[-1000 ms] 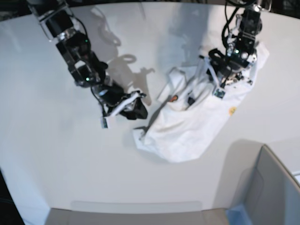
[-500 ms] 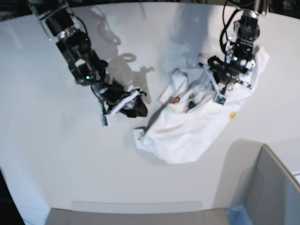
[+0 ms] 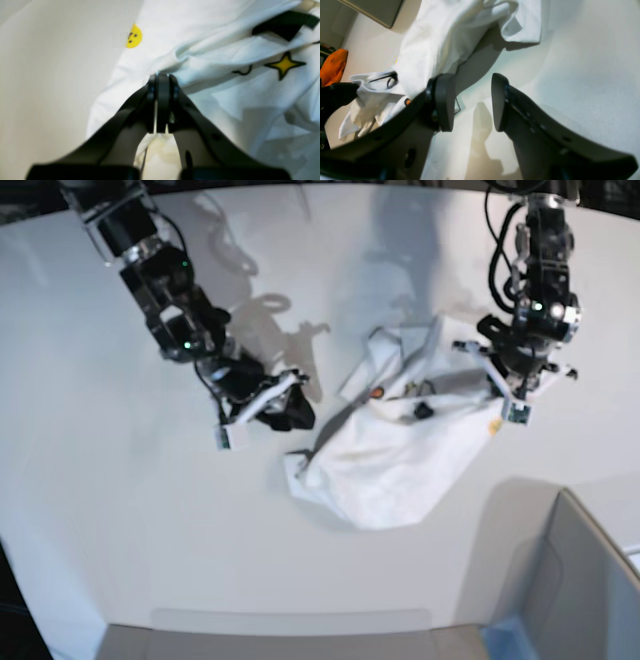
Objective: Layout the t-shirt on the table in an organized manner, then fold the t-shirt properly
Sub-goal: 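Pull the t-shirt edge with the left gripper away from the right gripper, then move the right gripper beside the left gripper and grasp the bunched fabric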
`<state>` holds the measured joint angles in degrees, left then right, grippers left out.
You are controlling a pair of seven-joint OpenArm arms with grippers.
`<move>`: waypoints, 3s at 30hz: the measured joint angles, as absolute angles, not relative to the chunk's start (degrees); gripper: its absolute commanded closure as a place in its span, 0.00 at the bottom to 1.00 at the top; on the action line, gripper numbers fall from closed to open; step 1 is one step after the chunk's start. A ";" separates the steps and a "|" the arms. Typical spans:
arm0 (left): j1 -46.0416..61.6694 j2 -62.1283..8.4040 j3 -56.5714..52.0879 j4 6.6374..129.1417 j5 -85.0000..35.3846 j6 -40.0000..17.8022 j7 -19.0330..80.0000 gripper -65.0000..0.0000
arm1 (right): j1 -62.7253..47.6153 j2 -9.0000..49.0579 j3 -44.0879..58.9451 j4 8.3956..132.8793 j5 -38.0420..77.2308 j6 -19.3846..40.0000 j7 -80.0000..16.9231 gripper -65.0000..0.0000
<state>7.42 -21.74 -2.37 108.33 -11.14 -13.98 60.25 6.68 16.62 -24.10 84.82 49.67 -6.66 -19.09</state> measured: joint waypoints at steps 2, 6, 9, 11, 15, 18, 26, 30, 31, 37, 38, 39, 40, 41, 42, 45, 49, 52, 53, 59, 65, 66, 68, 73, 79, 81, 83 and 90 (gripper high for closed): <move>7.49 -21.76 -3.27 109.10 -11.09 -13.98 60.45 1.00 | 6.66 16.60 -24.10 84.82 49.69 -6.66 -19.11 0.62; 7.35 -21.74 -3.53 113.16 -11.14 -14.00 60.36 1.00 | 6.48 16.67 -24.12 86.21 49.58 -7.07 -19.14 0.62; 7.33 -21.74 -3.55 114.98 -11.11 -14.02 60.36 1.00 | 5.04 16.43 -24.47 91.13 49.67 -6.20 -19.11 0.62; 7.35 -21.74 -3.55 115.02 -11.14 -14.00 60.36 1.00 | 4.23 15.99 -25.85 93.82 49.65 -6.42 -18.98 0.62; 7.35 -21.74 -3.53 115.18 -11.16 -14.02 60.38 1.00 | 3.95 15.99 -30.87 95.66 49.69 -6.09 -19.09 0.62; 7.46 -21.74 -3.53 116.16 -11.16 -14.22 60.38 1.00 | 3.79 14.90 -34.57 95.48 49.69 -6.26 -19.49 0.62; 7.46 -21.74 -3.36 116.16 -11.22 -14.46 65.06 1.00 | 4.73 6.46 -34.92 88.60 60.47 -4.19 -19.09 0.62; 8.91 -21.76 -3.31 116.27 -11.38 -17.72 65.89 1.00 | 6.52 5.98 -34.44 83.15 68.03 0.69 -18.74 0.62; 9.52 -21.74 -3.33 116.27 -11.38 -20.08 65.98 1.00 | 6.94 5.48 -34.44 82.00 68.03 0.67 -18.68 0.62; 11.62 -21.63 -3.42 116.25 -11.57 -23.62 65.82 1.00 | 9.32 1.10 -34.57 77.06 68.82 0.82 -18.65 0.62; 11.73 -21.58 -3.42 116.25 -11.53 -23.59 65.80 1.00 | 9.69 0.36 -34.57 76.55 68.84 0.91 -18.57 0.62; 11.73 -21.26 -3.42 116.25 -11.38 -23.64 65.80 1.00 | 9.74 -0.25 -34.57 76.23 68.86 0.99 -18.44 0.62; 11.70 -20.62 -3.51 116.25 -11.33 -23.57 65.78 1.00 | 9.74 -0.82 -34.57 75.66 68.88 1.28 -18.37 0.62; 11.62 -19.92 -3.51 116.25 -11.16 -23.53 65.80 1.00 | 9.69 -1.37 -34.59 74.98 68.86 1.32 -18.55 0.62; 11.60 -19.62 -3.49 116.25 -11.20 -23.46 65.98 1.00 | 9.65 -1.72 -34.79 74.26 68.86 1.30 -18.59 0.62; 11.25 -19.53 -3.42 116.25 -11.55 -23.59 66.00 1.00 | 9.50 -2.68 -34.85 72.58 68.86 1.32 -18.70 0.62; 11.27 -19.53 -3.42 116.25 -11.38 -23.62 66.00 1.00 | 9.69 -3.86 -35.05 71.99 71.68 1.30 -18.63 0.62; 11.27 -19.53 -3.42 116.25 -11.38 -23.62 66.00 1.00 | 9.98 -3.99 -34.63 71.05 76.16 1.34 -23.73 0.62; 11.27 -19.53 -3.42 116.25 -11.38 -23.62 66.00 1.00 | 10.02 -3.99 -34.61 70.28 77.43 1.30 -24.25 0.62; 11.14 -19.53 -3.42 116.25 -11.40 -23.62 66.00 1.00 | 11.46 -3.99 -34.61 65.95 80.86 1.30 -24.38 0.62; 11.57 -19.53 -3.36 116.25 -11.40 -23.59 65.98 1.00 | 13.89 -5.48 -35.05 62.37 80.88 2.39 -24.69 0.62; 11.62 -19.53 -3.18 116.25 -11.38 -23.62 66.00 1.00 | 14.39 -5.78 -35.00 61.67 80.90 3.49 -24.53 0.62; 11.55 -19.27 -1.41 116.25 -10.57 -23.24 66.00 1.00 | 15.14 -6.76 -34.54 60.29 80.95 4.29 -24.21 0.62; 14.00 -17.58 -0.99 116.22 -11.81 -23.77 66.13 1.00 | 16.91 -7.73 -34.89 56.86 81.03 4.51 -24.62 0.62; 13.45 -17.91 -1.28 116.25 -11.18 -23.64 66.00 1.00 | 17.41 -7.60 -34.96 55.99 81.03 4.56 -24.62 0.62; 13.61 -17.93 -1.23 116.25 -11.18 -23.62 66.00 1.00 | 18.63 -7.70 -35.11 54.19 81.03 4.58 -24.67 0.62; 14.39 -17.98 -1.23 116.25 -11.16 -23.62 65.95 1.00 | 19.46 -7.64 -35.09 52.77 81.03 4.56 -24.53 0.62; 15.20 -17.96 -0.99 116.25 -11.20 -23.64 65.76 1.00 | 21.10 -7.66 -35.11 51.75 74.81 4.69 -24.67 0.74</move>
<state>15.20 -17.96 -0.99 116.25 -11.20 -23.64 65.76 21.10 -7.66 -35.11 51.75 74.81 4.69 -24.67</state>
